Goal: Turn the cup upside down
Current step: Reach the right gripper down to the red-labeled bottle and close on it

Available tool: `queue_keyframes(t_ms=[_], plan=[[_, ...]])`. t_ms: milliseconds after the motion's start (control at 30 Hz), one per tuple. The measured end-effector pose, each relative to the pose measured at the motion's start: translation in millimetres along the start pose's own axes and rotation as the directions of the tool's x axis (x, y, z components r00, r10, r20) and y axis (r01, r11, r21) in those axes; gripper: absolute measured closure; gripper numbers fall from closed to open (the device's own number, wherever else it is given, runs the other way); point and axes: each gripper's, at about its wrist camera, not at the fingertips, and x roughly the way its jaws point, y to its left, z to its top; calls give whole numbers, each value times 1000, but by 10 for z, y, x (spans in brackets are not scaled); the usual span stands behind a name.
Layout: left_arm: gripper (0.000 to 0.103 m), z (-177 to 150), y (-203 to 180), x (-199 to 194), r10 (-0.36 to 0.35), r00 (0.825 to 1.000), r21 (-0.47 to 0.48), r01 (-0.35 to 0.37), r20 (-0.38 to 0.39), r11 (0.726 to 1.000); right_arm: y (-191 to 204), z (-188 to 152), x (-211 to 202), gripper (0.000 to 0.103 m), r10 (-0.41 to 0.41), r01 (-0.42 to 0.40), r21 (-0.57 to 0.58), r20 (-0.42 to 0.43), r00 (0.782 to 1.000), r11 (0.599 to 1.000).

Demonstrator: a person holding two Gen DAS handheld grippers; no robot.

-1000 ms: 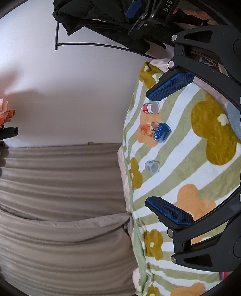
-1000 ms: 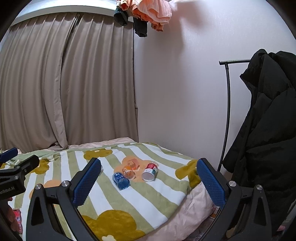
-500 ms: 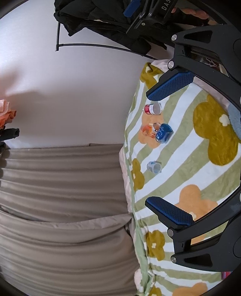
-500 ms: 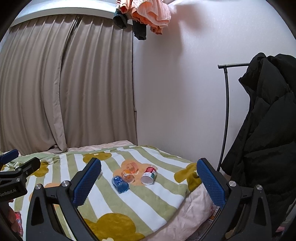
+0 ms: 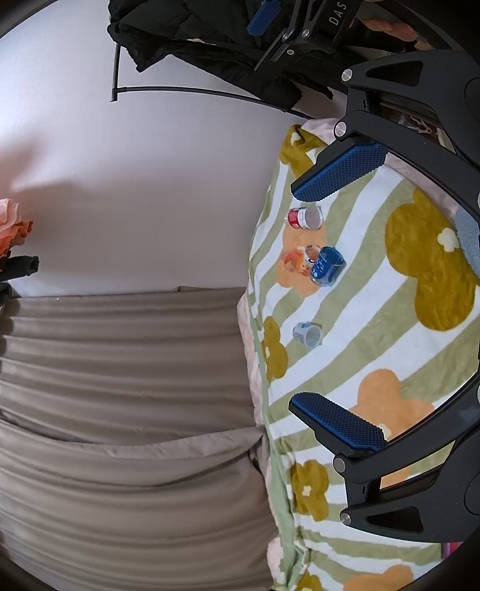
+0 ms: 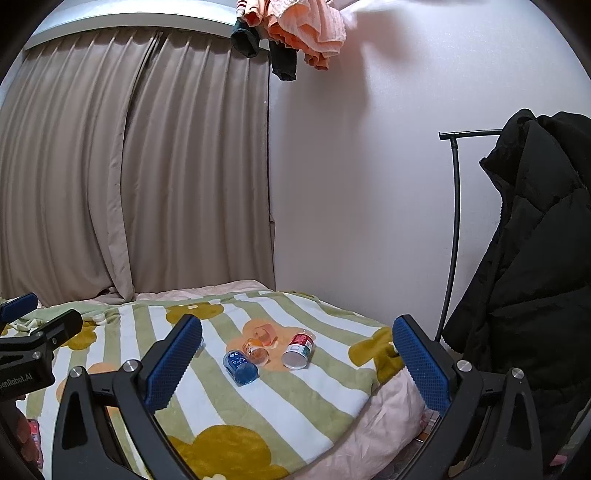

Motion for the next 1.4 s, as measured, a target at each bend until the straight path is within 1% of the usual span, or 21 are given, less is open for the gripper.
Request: queue_keyframes(t_ms=[267, 467, 567, 700, 867, 900, 967, 1033, 1067, 1100, 1133, 1167, 1200, 1233, 1267, 1300, 1367, 1400], plan=[[0, 7, 13, 30, 1, 1000, 1, -1, -3, 1000, 24, -12, 9, 0, 1, -1, 3, -5, 1000, 1000], [0, 42, 90, 225, 0, 1000, -1, 0, -31, 1000, 1, 20, 230, 0, 30, -29, 18, -51, 998, 999], [0, 63, 160, 411, -7, 999, -14, 7, -54, 1000, -22, 38, 471, 0, 58, -57, 15, -95, 994, 998], [0, 87, 223, 706, -6, 996, -8, 5, -87, 1000, -46, 86, 925, 0, 82, -81, 14, -165, 983, 997], [0, 93, 304, 1233, -7, 990, 8, 9, -141, 1000, -96, 135, 1702, 0, 89, -87, 17, -278, 956, 996], [0, 86, 314, 1314, -7, 989, 9, 8, -150, 1000, -115, 128, 1873, 0, 95, -92, 25, -303, 948, 995], [0, 53, 348, 1548, -11, 984, 6, 12, -177, 1000, -177, 85, 2295, 0, 116, -103, 53, -363, 924, 993], [0, 1, 390, 1808, -15, 978, -2, 15, -209, 1000, -206, 25, 2667, 0, 116, -98, 65, -415, 902, 993], [0, -29, 407, 1914, -16, 974, -4, 15, -225, 1000, -209, -5, 2789, 0, 114, -94, 68, -433, 894, 993], [0, -84, 435, 2072, -20, 968, -9, 19, -248, 1000, -228, -59, 2980, 0, 115, -90, 75, -462, 879, 993], [0, -127, 455, 2179, -23, 964, -13, 20, -265, 1000, -254, -136, 3235, 0, 117, -84, 88, -500, 858, 993], [0, -190, 480, 2317, -24, 957, -16, 21, -289, 1000, -271, -187, 3368, 0, 120, -80, 99, -520, 846, 992], [0, -234, 506, 2406, -26, 952, -19, 22, -303, 1000, -277, -257, 3564, 0, 128, -76, 117, -548, 827, 990], [0, -303, 517, 2527, -28, 946, -23, 22, -324, 999, -301, -352, 3780, 0, 138, -68, 141, -583, 801, 988], [0, -374, 532, 2636, -30, 939, -25, 22, -344, 999, -321, -429, 3944, 0, 145, -58, 160, -609, 780, 985], [0, -434, 528, 2711, -29, 933, -24, 22, -359, 999, -344, -547, 4174, 0, 150, -40, 181, -649, 746, 983], [0, -533, 519, 2832, -27, 924, -21, 21, -383, 1000, -370, -728, 4492, 0, 151, -9, 203, -700, 698, 979], [0, -586, 516, 2895, -28, 918, -19, 22, -395, 1000, -375, -800, 4632, 0, 150, 4, 207, -721, 677, 978]])
